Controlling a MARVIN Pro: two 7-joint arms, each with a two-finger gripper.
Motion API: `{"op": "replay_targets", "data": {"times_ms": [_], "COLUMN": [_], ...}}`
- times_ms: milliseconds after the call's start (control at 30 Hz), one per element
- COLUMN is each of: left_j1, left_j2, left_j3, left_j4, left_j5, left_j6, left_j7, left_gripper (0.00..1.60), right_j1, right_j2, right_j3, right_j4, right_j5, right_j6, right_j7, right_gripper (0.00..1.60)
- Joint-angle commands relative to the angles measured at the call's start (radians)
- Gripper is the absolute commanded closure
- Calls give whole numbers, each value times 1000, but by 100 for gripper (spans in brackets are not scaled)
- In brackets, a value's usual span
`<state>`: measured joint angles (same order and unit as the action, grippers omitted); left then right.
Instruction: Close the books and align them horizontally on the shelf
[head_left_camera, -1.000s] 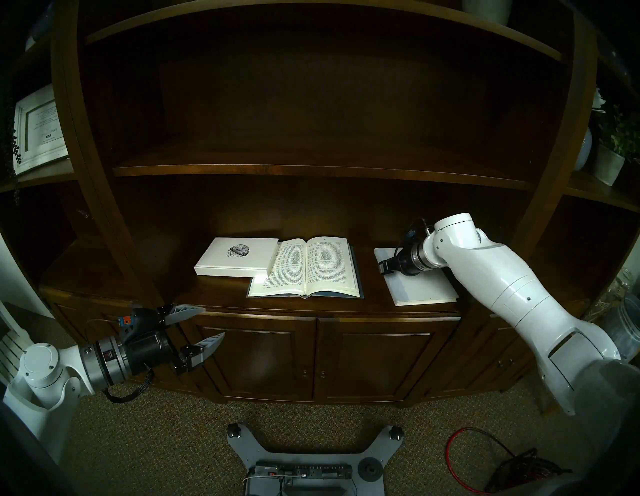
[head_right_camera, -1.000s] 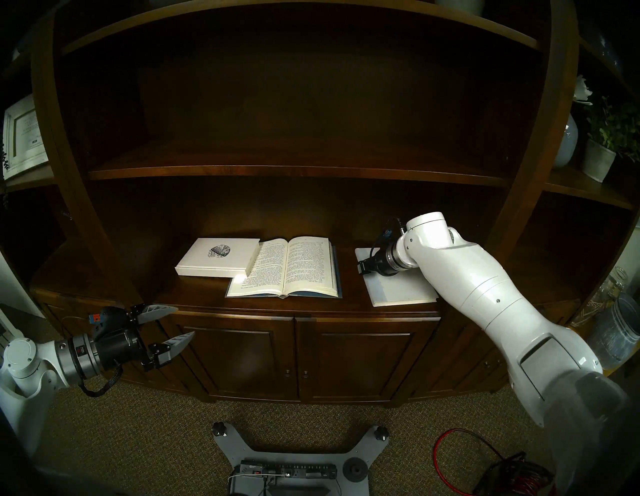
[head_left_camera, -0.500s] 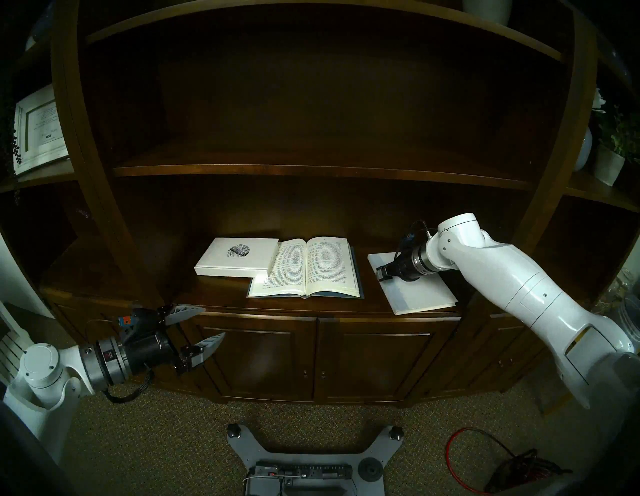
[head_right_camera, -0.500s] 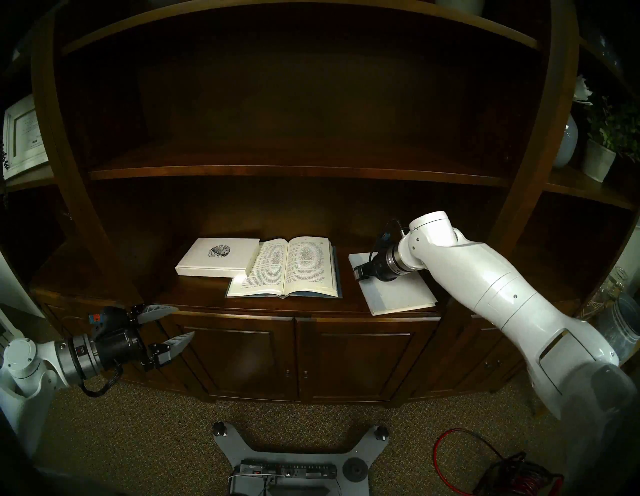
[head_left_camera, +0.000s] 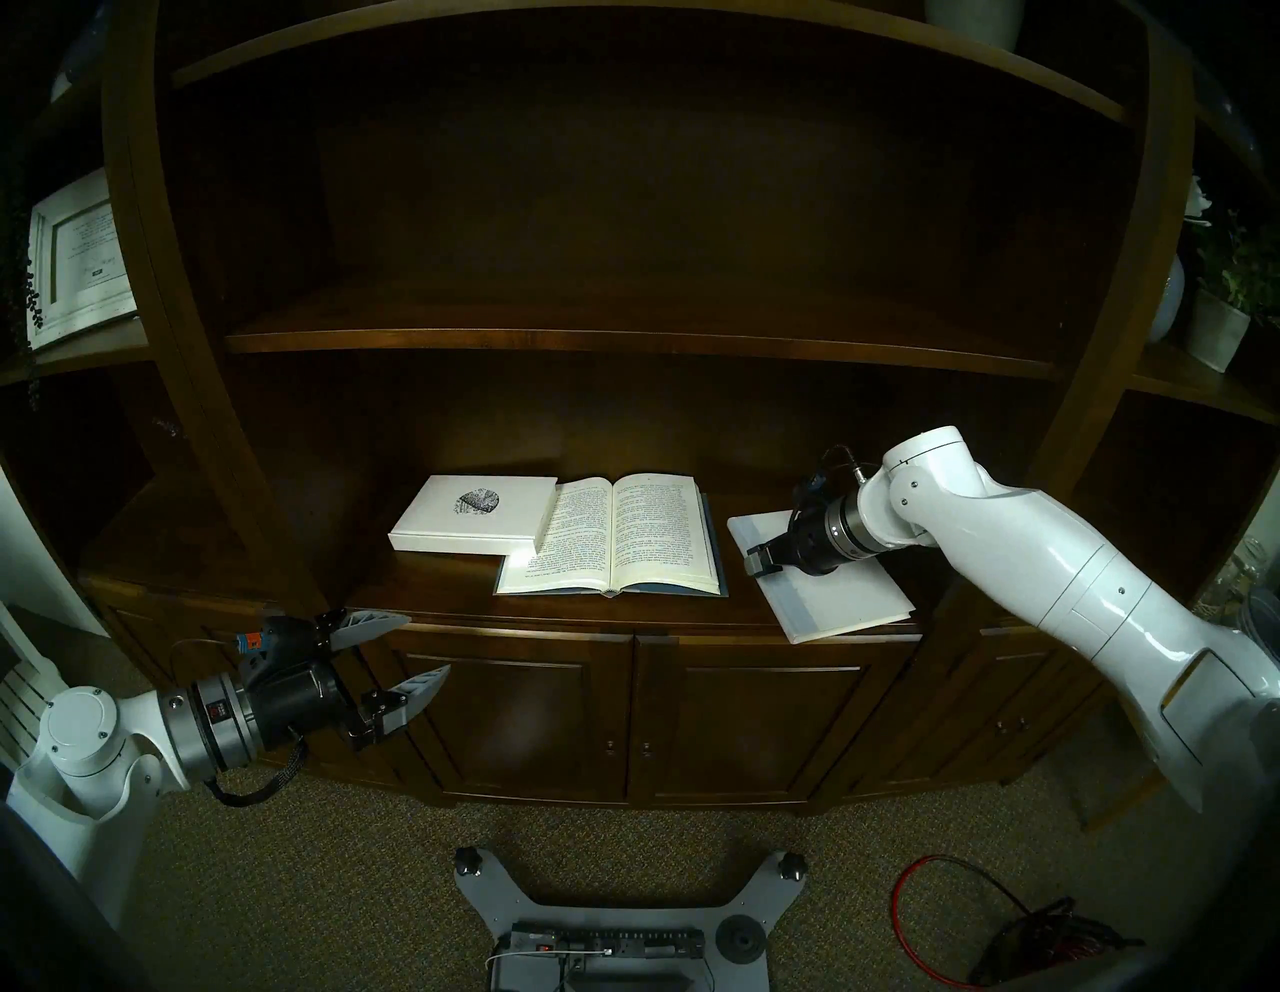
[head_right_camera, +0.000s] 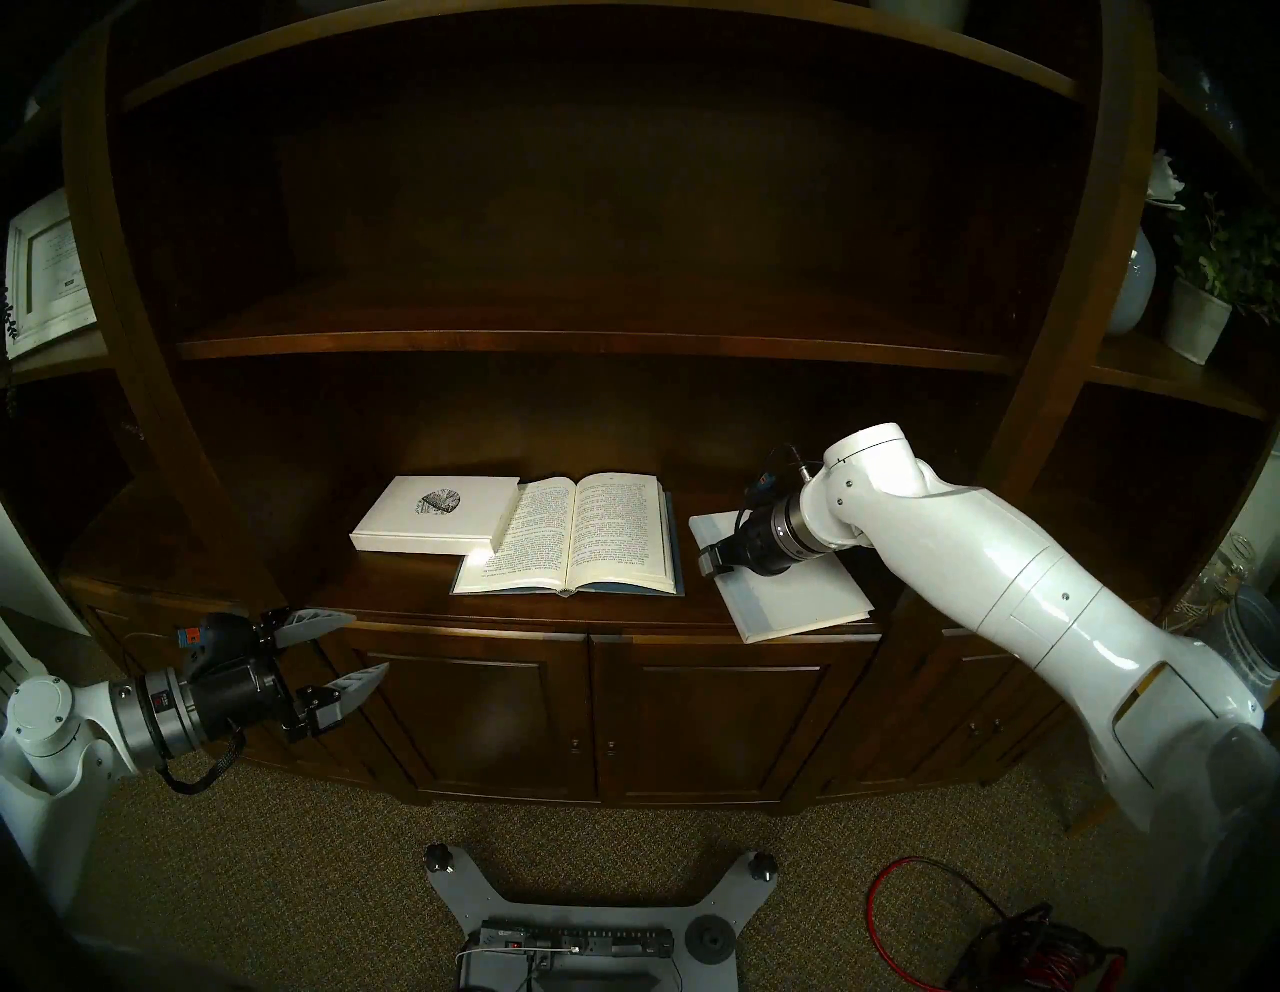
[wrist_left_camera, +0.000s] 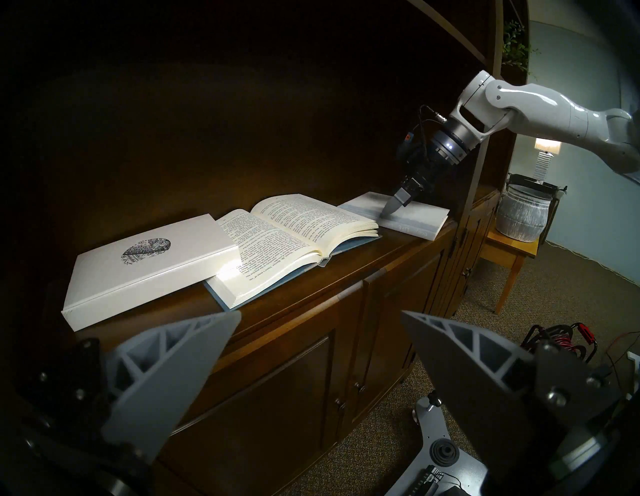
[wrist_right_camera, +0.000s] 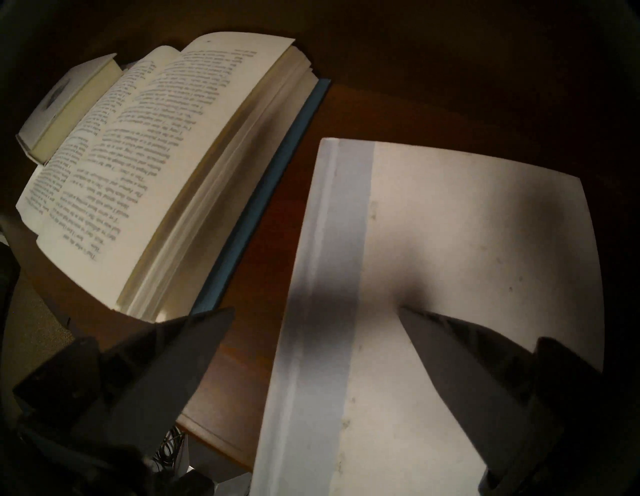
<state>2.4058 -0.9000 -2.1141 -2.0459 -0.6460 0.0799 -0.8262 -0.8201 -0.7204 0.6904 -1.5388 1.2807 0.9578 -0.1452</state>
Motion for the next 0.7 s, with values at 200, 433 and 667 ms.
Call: {"op": "replay_targets", "data": {"times_ms": [200,433,667], "left_j1": [-8,-9,-9], "left_j2": [1,1,2], "left_j3": [-7,-6,-6], "left_j4": [-13,-12,-12], "left_j5": [-5,-5,-4], "left_j6": [-5,-4,-4], "left_j7": [-1,-1,-1], "left_gripper": [0,0,0], "right_j1": [3,-33,-110], "right_j2": [176,237,330], "right_j3": [81,67,32], "right_j4": [-212,-294,-446], "right_j5": [30,65,102], "right_j6": [-2,2,2], "right_j7": [-1,3,-6], "right_gripper": [0,0,0]}}
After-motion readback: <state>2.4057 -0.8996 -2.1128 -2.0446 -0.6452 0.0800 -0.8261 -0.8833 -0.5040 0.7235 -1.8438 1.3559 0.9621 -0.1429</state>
